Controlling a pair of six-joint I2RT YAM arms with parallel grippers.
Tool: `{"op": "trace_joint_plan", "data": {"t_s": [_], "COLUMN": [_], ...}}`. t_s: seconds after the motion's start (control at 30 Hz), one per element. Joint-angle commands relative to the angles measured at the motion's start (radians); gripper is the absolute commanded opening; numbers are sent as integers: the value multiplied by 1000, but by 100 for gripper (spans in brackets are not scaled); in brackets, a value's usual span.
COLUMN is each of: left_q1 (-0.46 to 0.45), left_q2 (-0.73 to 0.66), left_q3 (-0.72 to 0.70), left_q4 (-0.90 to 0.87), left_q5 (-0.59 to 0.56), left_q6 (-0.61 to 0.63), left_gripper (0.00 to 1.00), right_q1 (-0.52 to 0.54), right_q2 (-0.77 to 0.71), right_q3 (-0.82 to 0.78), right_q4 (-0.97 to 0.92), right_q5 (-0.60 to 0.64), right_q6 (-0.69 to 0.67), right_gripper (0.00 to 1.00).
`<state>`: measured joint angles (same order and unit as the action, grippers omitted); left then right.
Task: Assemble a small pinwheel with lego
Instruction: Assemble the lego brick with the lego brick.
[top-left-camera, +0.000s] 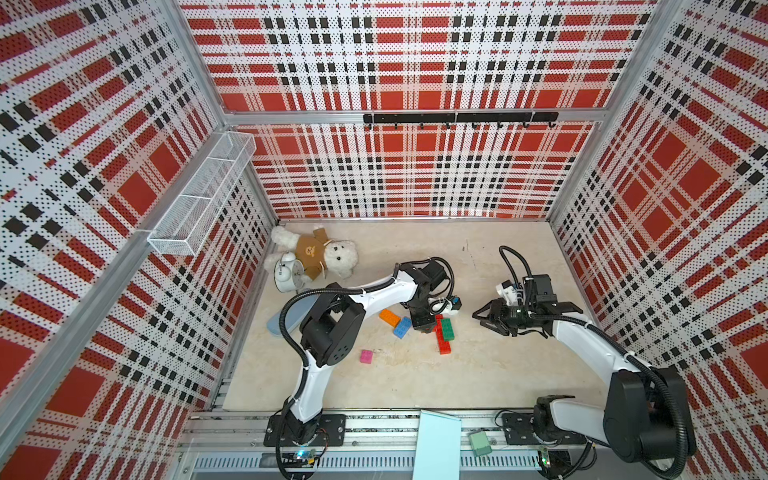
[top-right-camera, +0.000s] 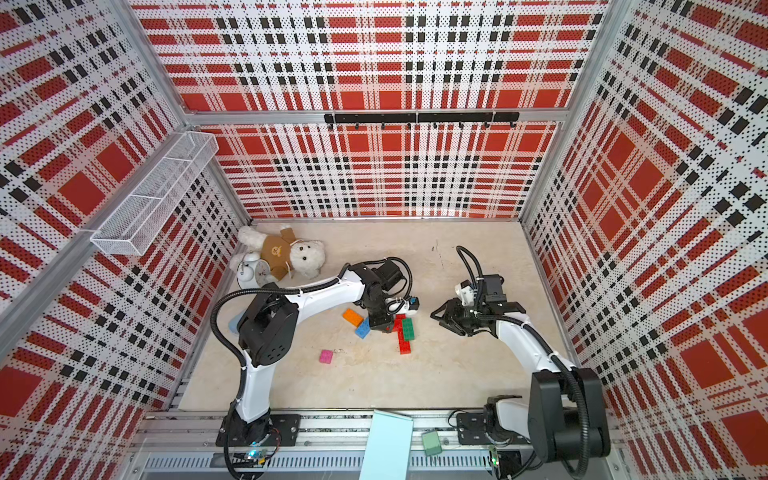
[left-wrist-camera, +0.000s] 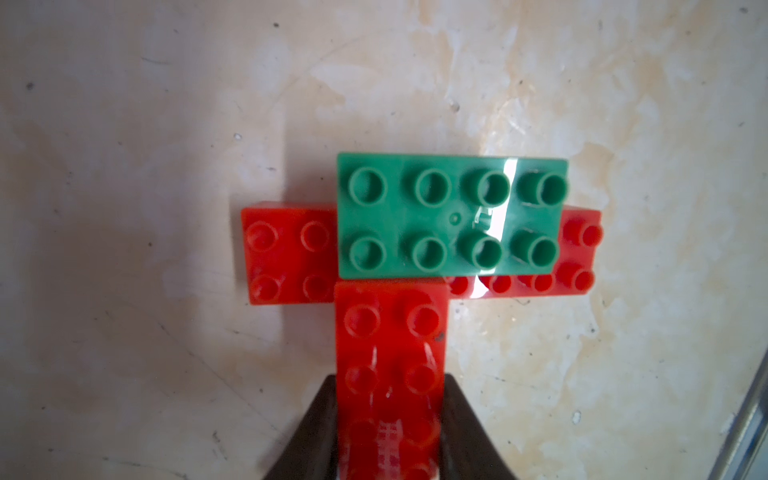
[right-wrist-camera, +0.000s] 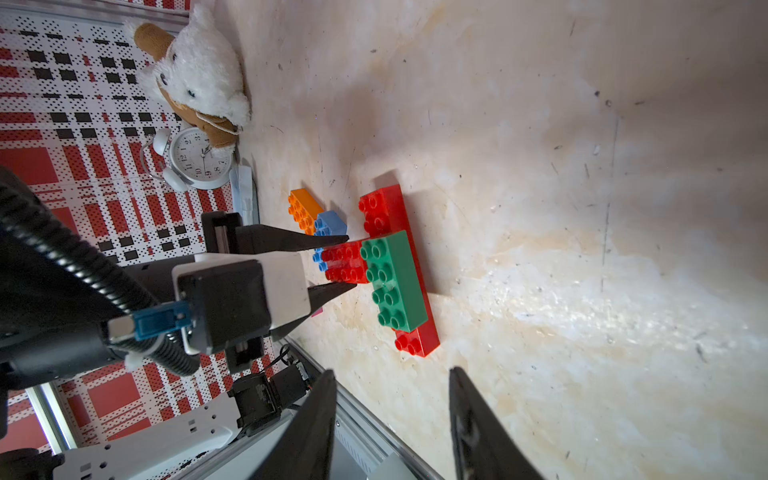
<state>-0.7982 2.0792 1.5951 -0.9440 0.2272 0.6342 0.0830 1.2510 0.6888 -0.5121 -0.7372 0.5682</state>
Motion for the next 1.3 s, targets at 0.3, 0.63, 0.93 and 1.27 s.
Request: {"op": "trace_joint_plan", "data": {"t_s": [0.3, 0.63, 0.93, 1.27], "left_q1": [-3, -1, -3, -4], "left_q2": [81, 60, 54, 45], "left_q3": [47, 67, 72, 77], "left_q4": [-99, -95, -95, -85], "left_q5": [9, 21, 20, 9], "left_q6": [54, 52, 47, 39], "left_gripper": [21, 21, 22, 24], "right_q1": [55, 179, 248, 350], "right_q2": [-47, -46, -7, 79], "right_q3": [-41, -93, -182, -199], "right_q4": [71, 236, 510, 714], "right_q5": [10, 22, 50, 154], "right_q6": [38, 154, 300, 382], "right_gripper": [41, 31, 12, 8]}}
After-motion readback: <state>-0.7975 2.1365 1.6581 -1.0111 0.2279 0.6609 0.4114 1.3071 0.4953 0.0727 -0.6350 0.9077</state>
